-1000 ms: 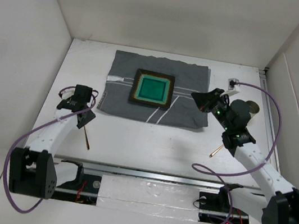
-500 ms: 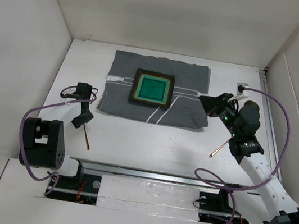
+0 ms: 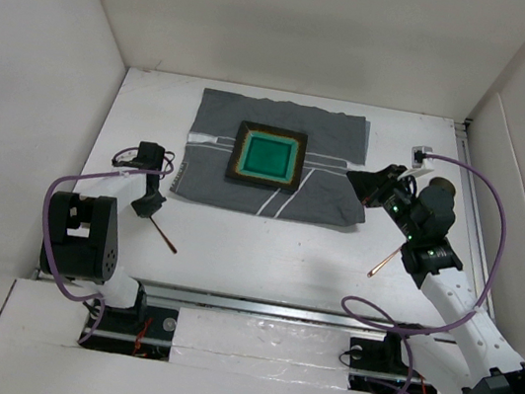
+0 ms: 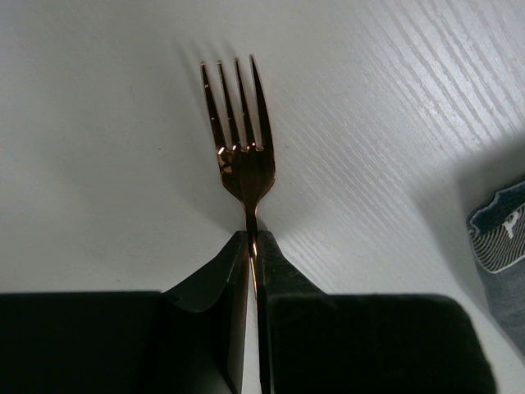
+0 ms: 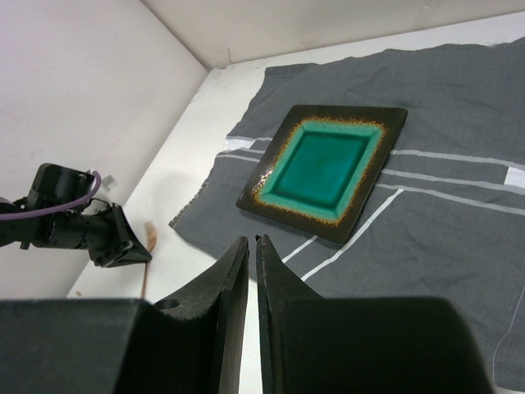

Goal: Set the dinner table for one person

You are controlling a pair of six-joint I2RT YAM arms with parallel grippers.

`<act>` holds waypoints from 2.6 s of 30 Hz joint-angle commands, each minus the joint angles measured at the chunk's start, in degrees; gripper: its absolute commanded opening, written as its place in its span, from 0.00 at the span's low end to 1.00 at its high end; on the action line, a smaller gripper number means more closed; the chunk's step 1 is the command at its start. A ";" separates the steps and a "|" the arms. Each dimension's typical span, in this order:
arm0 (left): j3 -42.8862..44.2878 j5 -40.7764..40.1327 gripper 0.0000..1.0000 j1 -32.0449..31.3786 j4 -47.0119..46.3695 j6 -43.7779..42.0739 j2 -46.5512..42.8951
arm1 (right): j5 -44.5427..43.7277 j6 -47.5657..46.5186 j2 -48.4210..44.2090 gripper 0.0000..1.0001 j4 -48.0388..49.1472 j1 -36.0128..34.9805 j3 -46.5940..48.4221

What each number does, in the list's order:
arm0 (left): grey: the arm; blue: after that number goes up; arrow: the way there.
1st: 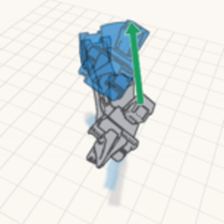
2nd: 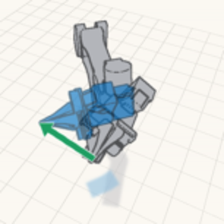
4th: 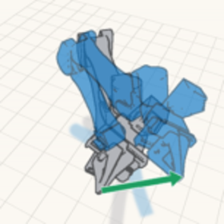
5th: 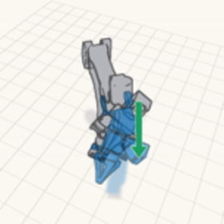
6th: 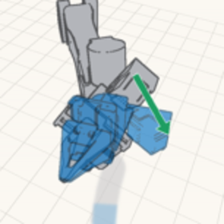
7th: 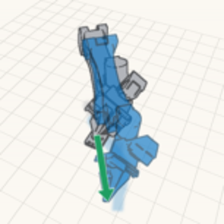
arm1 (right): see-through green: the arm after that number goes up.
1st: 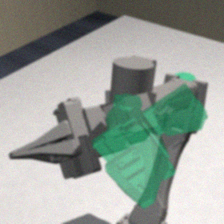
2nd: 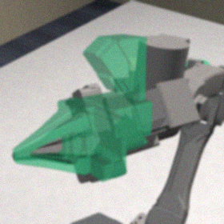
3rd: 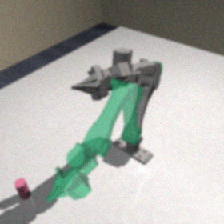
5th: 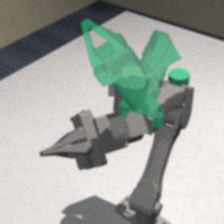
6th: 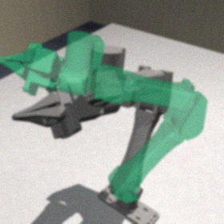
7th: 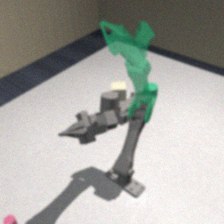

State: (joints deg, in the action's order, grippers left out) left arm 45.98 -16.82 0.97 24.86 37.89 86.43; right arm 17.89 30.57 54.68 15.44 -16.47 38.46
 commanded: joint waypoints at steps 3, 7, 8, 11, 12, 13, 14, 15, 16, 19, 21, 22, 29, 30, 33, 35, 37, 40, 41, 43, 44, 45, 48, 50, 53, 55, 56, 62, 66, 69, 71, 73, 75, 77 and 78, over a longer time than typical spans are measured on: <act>-1.24 0.82 0.00 0.17 1.86 -0.71 1.02 | -1.80 -1.21 -2.03 0.14 -0.23 1.35 0.13; -1.24 1.17 0.00 0.17 2.12 -1.85 -3.54 | -1.11 -1.30 -1.94 0.14 -0.33 2.76 0.04; -1.24 1.44 0.00 0.17 2.03 -3.25 -6.68 | -1.02 -1.13 -1.85 0.14 -0.32 2.76 0.04; 1.03 0.57 0.00 -1.58 2.38 -7.11 -15.37 | -1.02 -1.13 -1.50 0.14 -0.24 3.29 -0.05; 2.00 0.56 0.00 -3.76 2.04 -8.00 -17.68 | -0.93 -1.12 -1.41 0.14 -0.06 3.29 0.04; 3.40 4.30 0.00 -4.31 0.47 -8.79 -22.14 | -0.84 -1.12 -0.98 0.14 0.03 3.29 -0.05; 4.03 4.34 0.00 -4.31 -1.03 -8.80 -24.10 | -0.93 -1.04 -0.97 0.14 0.03 3.81 0.04; 4.82 8.60 0.00 -4.31 -3.83 -8.97 -24.81 | -1.10 -1.04 -0.54 0.14 0.03 3.81 -0.05; 5.78 10.38 0.00 -4.31 -4.38 -9.23 -24.82 | -1.36 -1.04 -0.45 0.14 0.11 3.81 -0.14; 13.33 14.70 0.00 -4.83 -5.17 -13.35 -17.73 | -1.28 -1.12 0.17 0.14 0.38 3.81 -0.05; 20.35 7.74 0.00 -8.25 -3.86 -15.28 -11.92 | -1.45 -1.21 0.61 0.14 0.47 3.81 -0.05; 26.12 3.59 0.00 -14.01 -3.16 -16.35 -9.90 | -1.89 -1.30 1.30 0.14 0.55 3.81 0.04; 43.49 -1.29 0.00 -17.94 -2.80 -28.03 9.95 | -3.21 -1.83 2.54 0.14 0.38 3.81 -0.05; 44.63 -0.85 0.00 -17.94 -2.45 -28.74 11.64 | -3.13 -1.83 2.72 0.14 0.55 3.81 -0.05; 47.36 1.07 0.00 -17.94 -2.62 -30.76 16.30 | -2.86 -2.00 3.24 0.14 0.47 3.81 0.04; 48.41 3.27 0.00 -17.24 -3.15 -33.30 18.84 | -2.95 -2.00 3.42 0.14 0.55 3.81 0.13; 48.51 7.49 0.00 -16.62 -5.17 -35.16 20.52 | -2.86 -2.00 3.77 0.14 0.56 3.81 0.13; 47.02 10.66 0.00 -16.01 -9.21 -36.75 21.58 | -3.30 -2.00 3.95 0.14 0.64 3.29 0.13; 47.27 11.01 0.00 -16.00 -9.48 -36.66 22.72 | -3.56 -2.18 4.03 0.14 0.73 3.29 0.04; 48.67 11.63 0.00 -15.39 -9.13 -35.61 24.82 | -3.30 -2.09 4.65 0.14 0.73 3.29 0.13; 49.03 11.46 0.00 -15.39 -8.96 -35.26 25.53 | -3.13 -2.18 4.83 0.14 0.73 3.29 0.21; 49.73 11.81 0.00 -15.39 -8.52 -35.17 26.24 | -2.95 -2.18 5.00 0.14 0.82 3.29 0.30; 51.40 12.51 0.00 -15.39 -8.69 -34.29 28.52 | -2.95 -2.18 5.53 0.14 1.08 3.29 0.30; 52.89 12.69 0.00 -15.39 -8.52 -33.32 30.45 | -2.77 -2.09 5.70 0.14 0.91 3.29 0.48; 54.57 12.78 0.00 -14.86 -7.64 -31.75 33.00 | -3.65 -2.44 5.71 0.14 0.73 3.29 0.48; 55.53 13.21 0.00 -14.33 -7.29 -30.51 34.93 | -3.48 -2.44 5.97 0.14 0.73 3.29 0.57; 55.62 13.82 0.00 -13.64 -7.11 -29.64 35.38 | -3.39 -2.35 6.06 0.14 0.73 2.76 0.65; 56.42 13.57 0.00 -13.10 -7.37 -30.15 38.19 | -3.48 -2.44 6.76 0.14 0.73 2.76 0.83; 56.77 12.25 0.00 -13.10 -6.32 -31.12 39.34 | -3.83 -2.44 6.76 0.14 0.73 2.23 0.92; 56.77 10.94 0.00 -13.10 -5.97 -32.09 39.86 | -4.00 -2.44 6.85 0.14 0.73 2.23 0.92; 56.86 11.10 0.00 -13.10 -6.14 -32.88 40.22 | -4.09 -2.53 7.11 0.14 0.73 2.23 0.92; 57.38 11.28 0.00 -13.10 -6.14 -33.14 40.83 | -4.35 -2.62 7.20 0.14 0.73 2.23 1.01; 57.73 11.37 0.00 -13.72 -6.05 -33.06 41.27 | -4.44 -2.62 7.64 0.14 0.91 1.71 1.09; 57.91 11.46 0.00 -13.72 -6.40 -32.44 41.71 | -4.70 -2.88 7.81 0.14 0.64 1.70 1.36; 58.00 11.20 0.00 -13.72 -6.58 -32.09 41.71 | -4.88 -2.97 7.73 0.14 0.64 1.09 1.27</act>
State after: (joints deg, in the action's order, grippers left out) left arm 101.69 -4.75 -12.53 18.59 6.00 128.09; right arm 14.17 29.10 62.48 14.55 -14.24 38.41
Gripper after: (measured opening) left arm 0.024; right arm 0.144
